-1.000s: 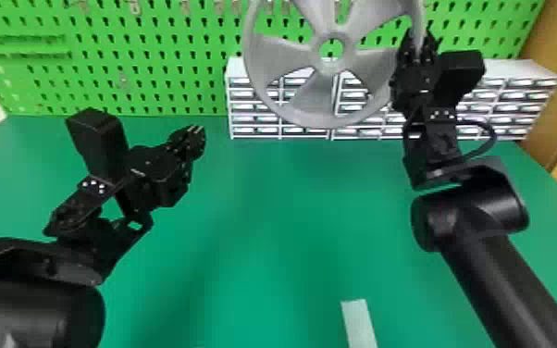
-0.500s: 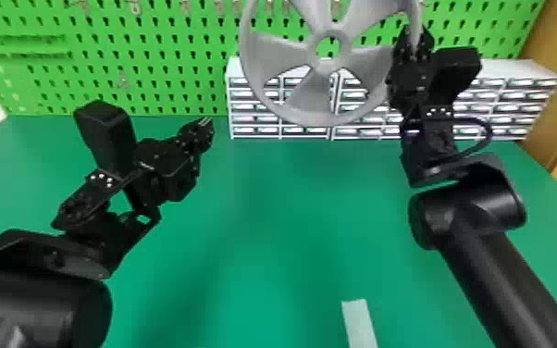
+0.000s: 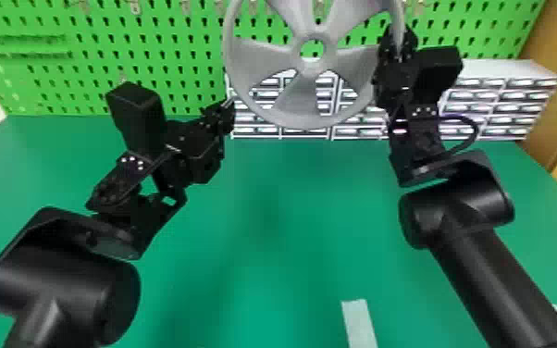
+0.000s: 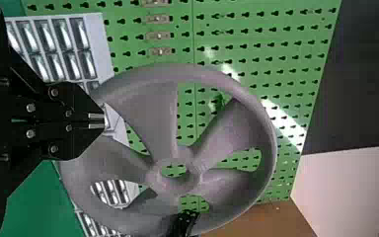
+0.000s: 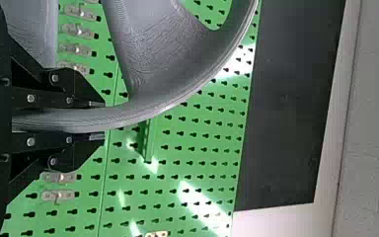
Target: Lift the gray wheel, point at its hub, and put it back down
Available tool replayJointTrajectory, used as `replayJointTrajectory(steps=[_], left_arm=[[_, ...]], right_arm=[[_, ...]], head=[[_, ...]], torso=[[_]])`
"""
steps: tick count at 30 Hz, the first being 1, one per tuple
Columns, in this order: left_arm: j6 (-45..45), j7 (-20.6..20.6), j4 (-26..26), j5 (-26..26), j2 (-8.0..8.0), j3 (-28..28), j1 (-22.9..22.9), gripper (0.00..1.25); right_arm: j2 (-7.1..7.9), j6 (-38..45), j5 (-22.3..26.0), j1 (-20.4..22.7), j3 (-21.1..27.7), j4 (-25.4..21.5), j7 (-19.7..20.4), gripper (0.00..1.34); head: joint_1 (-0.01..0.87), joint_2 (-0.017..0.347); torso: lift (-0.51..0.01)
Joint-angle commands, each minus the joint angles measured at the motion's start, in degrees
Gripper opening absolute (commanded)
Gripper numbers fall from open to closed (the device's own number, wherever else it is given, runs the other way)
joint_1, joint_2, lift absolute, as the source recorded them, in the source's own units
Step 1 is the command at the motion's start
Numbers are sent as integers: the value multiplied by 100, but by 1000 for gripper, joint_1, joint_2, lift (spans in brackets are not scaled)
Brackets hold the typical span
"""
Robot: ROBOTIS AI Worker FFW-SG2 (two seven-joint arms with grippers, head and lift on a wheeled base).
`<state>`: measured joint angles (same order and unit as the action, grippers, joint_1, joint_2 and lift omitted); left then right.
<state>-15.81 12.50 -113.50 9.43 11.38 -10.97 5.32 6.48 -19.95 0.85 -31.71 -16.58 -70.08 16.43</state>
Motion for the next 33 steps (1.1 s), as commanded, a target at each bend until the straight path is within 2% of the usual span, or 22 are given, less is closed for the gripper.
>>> replayJointTrajectory(steps=[1, 11, 17, 33], left_arm=[[192, -169, 152, -11, 31, -230, 136, 22], [623, -732, 530, 138, 110, -836, 532, 22], [825, -1154, 662, 138, 225, -1197, 743, 22], [966, -1286, 1110, 287, 216, -1618, 1138, 22]], right_arm=[[-7, 0, -41, 7, -65, 4, 0, 9], [-33, 0, -146, 33, -179, 21, 0, 9], [-60, 0, -172, 86, -214, 30, 0, 9], [-86, -35, -243, 200, -399, 39, 9, 9]], head=[[692, 48], [692, 48], [692, 48], [692, 48]], torso=[[-88], [-88], [-88], [-88]])
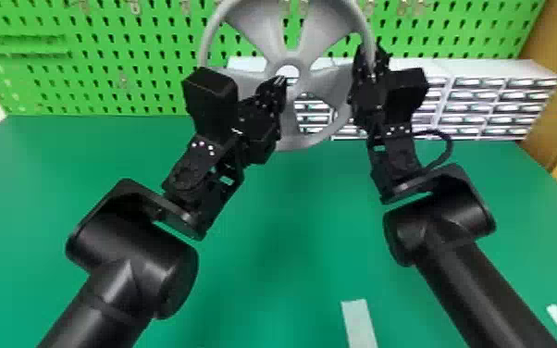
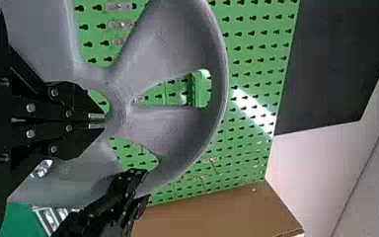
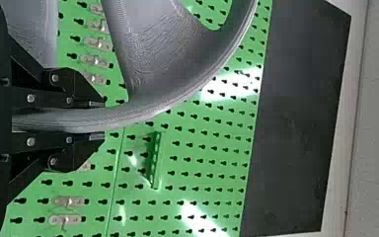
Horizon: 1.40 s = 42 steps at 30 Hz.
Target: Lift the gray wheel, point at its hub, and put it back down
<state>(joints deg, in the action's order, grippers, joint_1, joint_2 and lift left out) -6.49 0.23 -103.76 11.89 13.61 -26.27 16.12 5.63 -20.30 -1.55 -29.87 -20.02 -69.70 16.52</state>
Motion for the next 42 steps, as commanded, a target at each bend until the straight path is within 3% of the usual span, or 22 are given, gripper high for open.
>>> replayJointTrajectory(steps=[1, 18, 42], left_arm=[[60, -85, 172, 50, -8, -115, 75, 22], [236, -261, 497, -407, -34, -291, 260, 22], [236, -322, 541, -557, -25, -291, 242, 22]], right_arm=[[0, 0, -4, 25, -63, 0, 0, 9], [26, 0, -4, 69, -151, 0, -8, 9], [35, 0, 40, 87, -177, -26, -8, 9]], head=[[692, 48], [692, 48], [692, 48]], torso=[[-88], [-88], [-88]])
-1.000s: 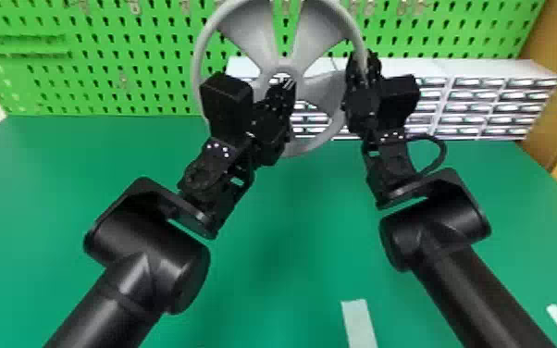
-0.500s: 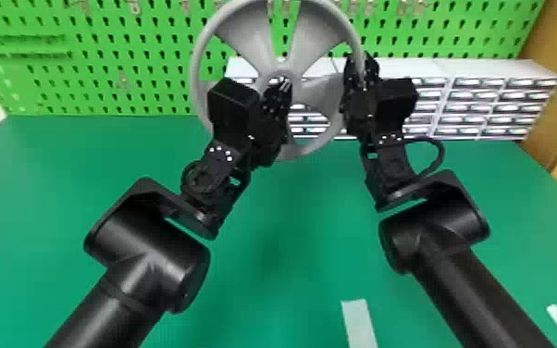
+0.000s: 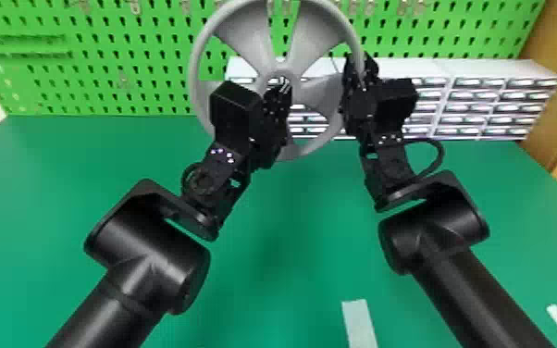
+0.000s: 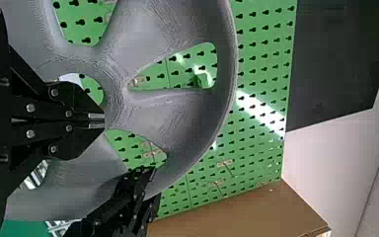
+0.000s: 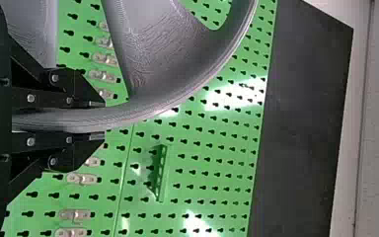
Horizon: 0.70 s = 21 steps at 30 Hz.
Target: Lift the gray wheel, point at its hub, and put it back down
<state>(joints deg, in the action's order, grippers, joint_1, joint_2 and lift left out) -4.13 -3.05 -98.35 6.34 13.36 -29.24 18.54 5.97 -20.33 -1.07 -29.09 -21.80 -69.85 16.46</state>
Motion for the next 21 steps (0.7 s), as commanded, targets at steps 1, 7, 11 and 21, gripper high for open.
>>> replayJointTrajectory(steps=[1, 7, 11, 21], left_arm=[[0, 6, 0, -1, 0, 6, 0, 22], [9, 6, 0, -19, 0, 6, 0, 22], [17, 6, 0, -71, 0, -21, 0, 22], [17, 6, 0, -71, 0, -12, -9, 22]], right_arm=[[1, -6, -7, 9, 0, -11, -3, 9], [1, -6, 2, 9, -9, -11, -3, 9], [1, -6, 2, 17, -9, -20, -3, 9], [1, -6, 2, 17, -18, -29, -3, 9]], head=[[692, 48], [692, 48], [692, 48], [692, 48]], torso=[[-88], [-88], [-88], [-88]])
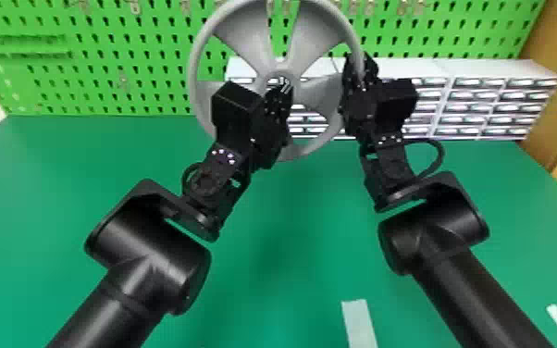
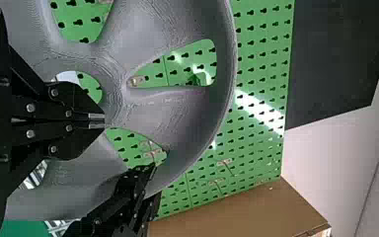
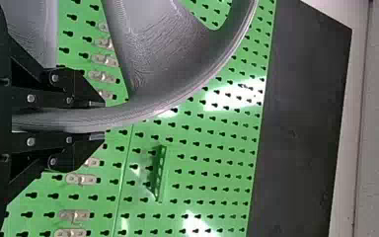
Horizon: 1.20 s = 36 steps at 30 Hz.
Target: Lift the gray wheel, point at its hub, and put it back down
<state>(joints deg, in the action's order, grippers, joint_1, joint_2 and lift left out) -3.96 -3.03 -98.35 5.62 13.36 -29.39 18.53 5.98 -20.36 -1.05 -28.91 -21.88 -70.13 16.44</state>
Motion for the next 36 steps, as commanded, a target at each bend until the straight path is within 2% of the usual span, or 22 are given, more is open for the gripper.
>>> replayJointTrajectory(steps=[1, 36], left_arm=[[0, 4, 0, 0, 0, 4, -7, 22], [0, 4, 0, 0, 0, 12, -25, 22]], right_arm=[[0, 5, 0, 0, -9, -1, -1, 9], [9, 5, 0, 9, -18, -1, -1, 9]], head=[[692, 48], [692, 48]], torso=[[-88], [-88]])
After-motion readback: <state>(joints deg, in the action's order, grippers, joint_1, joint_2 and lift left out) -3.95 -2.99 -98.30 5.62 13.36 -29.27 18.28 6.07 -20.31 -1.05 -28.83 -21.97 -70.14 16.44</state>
